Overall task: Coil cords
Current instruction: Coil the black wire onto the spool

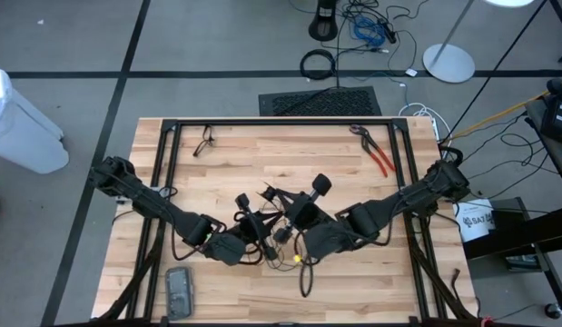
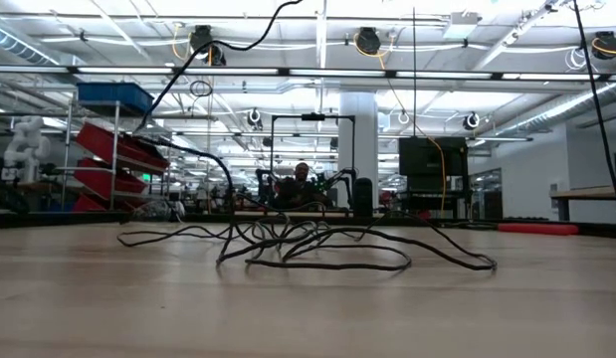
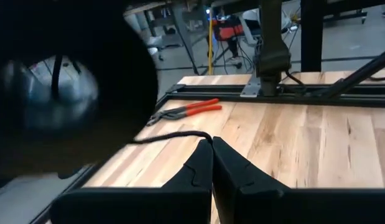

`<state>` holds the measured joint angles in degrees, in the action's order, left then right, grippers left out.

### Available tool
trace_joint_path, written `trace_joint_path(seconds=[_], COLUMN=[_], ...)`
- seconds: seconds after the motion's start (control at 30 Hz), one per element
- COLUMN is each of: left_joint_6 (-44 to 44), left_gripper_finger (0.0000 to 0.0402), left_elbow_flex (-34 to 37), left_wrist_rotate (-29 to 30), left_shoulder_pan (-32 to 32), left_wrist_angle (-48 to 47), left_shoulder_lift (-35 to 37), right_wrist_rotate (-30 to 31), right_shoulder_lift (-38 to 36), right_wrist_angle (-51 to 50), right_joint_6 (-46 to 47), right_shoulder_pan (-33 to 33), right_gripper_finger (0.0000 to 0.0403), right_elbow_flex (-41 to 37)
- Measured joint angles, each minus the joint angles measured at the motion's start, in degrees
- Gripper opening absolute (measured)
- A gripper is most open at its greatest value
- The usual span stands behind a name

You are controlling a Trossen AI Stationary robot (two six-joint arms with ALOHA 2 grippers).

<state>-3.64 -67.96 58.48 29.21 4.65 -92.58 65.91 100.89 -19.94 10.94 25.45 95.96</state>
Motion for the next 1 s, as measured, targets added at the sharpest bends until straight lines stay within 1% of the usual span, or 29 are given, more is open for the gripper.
trace_joint_path(seconds=[0.3,0.5,0.7,0.87,1.0], left_joint_6=[3.2,6.2,6.1,5.5,5.1], left_gripper_finger=[0.0001,0.0001,0.0001,0.0001,0.0001], left_elbow_flex=[0.0,0.0,0.0,0.0,0.0], left_wrist_rotate=[0.0,0.0,-0.2,-0.1,-0.2], left_shoulder_pan=[0.2,1.4,3.7,5.9,7.4], left_wrist_angle=[1.0,0.7,0.4,-2.8,-5.9], left_shoulder_lift=[0.0,0.7,4.7,8.0,10.3], right_wrist_rotate=[-4.1,-5.1,-9.0,-9.8,-14.5], right_shoulder_lift=[1.2,1.2,1.2,1.2,1.2], right_wrist_angle=[0.0,-0.2,-1.7,-3.7,-3.8], right_joint_6=[-0.2,-3.8,-5.8,-6.5,-8.4], right_shoulder_pan=[-1.5,-1.5,-1.6,-1.7,-1.7], right_gripper_finger=[0.0,0.0,0.0,0.0,0.0], right_elbow_flex=[0.0,0.0,0.0,0.0,0.0])
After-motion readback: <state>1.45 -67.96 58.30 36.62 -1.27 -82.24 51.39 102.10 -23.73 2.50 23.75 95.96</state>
